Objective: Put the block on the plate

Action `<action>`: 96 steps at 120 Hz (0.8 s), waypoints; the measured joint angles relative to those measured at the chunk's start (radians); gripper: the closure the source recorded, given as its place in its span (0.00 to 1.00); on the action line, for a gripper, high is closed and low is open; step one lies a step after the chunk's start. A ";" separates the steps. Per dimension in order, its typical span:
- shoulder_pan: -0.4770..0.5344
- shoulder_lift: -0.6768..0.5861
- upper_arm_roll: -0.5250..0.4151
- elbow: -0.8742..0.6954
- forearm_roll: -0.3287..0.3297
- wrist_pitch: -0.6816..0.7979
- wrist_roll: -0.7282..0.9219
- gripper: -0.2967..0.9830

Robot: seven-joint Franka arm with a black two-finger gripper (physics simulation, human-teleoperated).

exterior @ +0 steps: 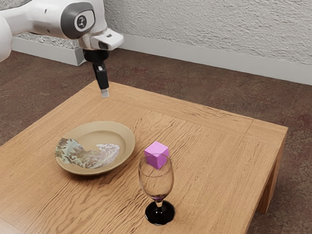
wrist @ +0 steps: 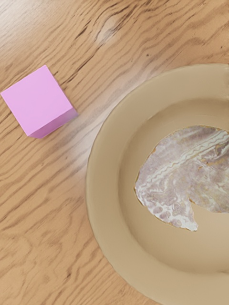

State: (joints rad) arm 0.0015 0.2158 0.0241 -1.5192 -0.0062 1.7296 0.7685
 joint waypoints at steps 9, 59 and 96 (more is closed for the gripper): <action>0.000 0.002 0.000 0.001 0.000 -0.002 0.011 0.23; -0.077 0.074 -0.001 0.026 -0.001 -0.004 -0.026 0.23; -0.161 0.218 0.003 0.026 -0.016 0.159 -0.255 0.23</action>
State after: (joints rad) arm -0.1591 0.4334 0.0270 -1.4928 -0.0218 1.8891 0.5139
